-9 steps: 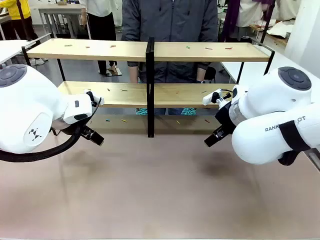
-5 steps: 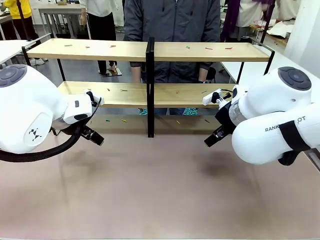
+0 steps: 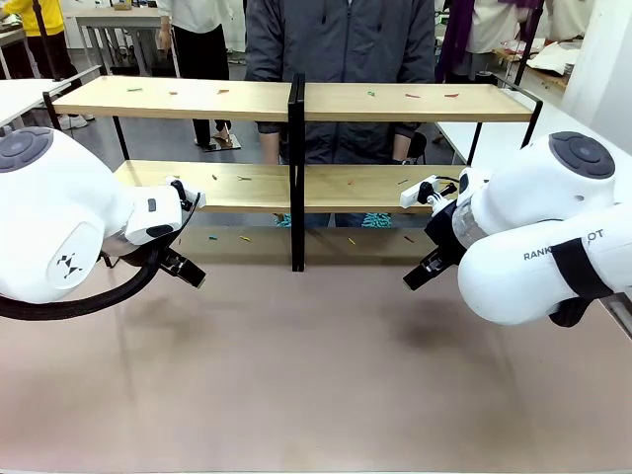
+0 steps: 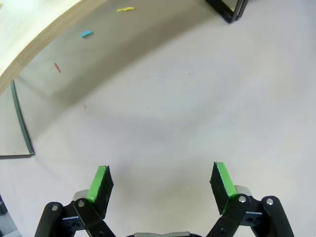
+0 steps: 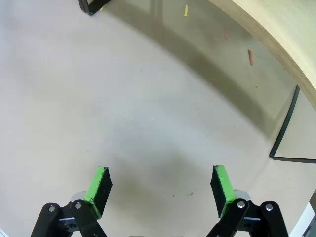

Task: Clean the shelves.
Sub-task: Pick up the Duster when the human hands it over.

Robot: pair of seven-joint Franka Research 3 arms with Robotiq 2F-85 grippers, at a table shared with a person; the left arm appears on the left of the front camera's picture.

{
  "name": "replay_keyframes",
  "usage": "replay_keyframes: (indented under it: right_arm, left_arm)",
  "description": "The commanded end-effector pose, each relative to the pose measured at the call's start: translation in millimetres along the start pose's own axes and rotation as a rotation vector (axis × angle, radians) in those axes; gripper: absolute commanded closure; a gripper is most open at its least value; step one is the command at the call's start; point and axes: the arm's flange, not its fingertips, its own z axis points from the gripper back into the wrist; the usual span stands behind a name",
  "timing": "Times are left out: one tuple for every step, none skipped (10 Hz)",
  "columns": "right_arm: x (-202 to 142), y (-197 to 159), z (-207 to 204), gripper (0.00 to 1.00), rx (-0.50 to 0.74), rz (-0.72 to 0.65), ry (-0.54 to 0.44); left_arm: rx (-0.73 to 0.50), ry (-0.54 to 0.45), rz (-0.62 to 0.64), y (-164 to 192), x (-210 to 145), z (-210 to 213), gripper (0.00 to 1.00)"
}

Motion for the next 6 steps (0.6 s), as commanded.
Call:
replay_keyframes:
  right_arm:
    - [0, 0, 0, 0.0, 0.0, -0.001, 0.0]
    - [0, 0, 0, 0.0, 0.0, -0.001, 0.0]
    - [0, 0, 0, 0.0, 0.0, 0.0, 0.0]
    - [-1, 3, 13, 0.0, -0.013, 0.012, 0.028]
    - [3, 4, 54, 0.0, -0.026, 0.027, -0.041]
    - [4, 0, 108, 0.0, -0.063, 0.047, -0.068]
  left_arm:
    - [0.0, 0.0, 0.0, 0, 0, 0, 0.0]
    - [0.0, 0.0, 0.0, 0, 0, 0, 0.0]
    - [0.0, 0.0, 0.0, 0, 0, 0, 0.0]
    - [0.0, 0.0, 0.0, 0, 0, 0, 0.0]
    - [-0.003, -0.077, -0.034, -4, 0, 36, 0.0]
    - [-0.024, -0.157, -0.064, -8, -7, 85, 0.0]
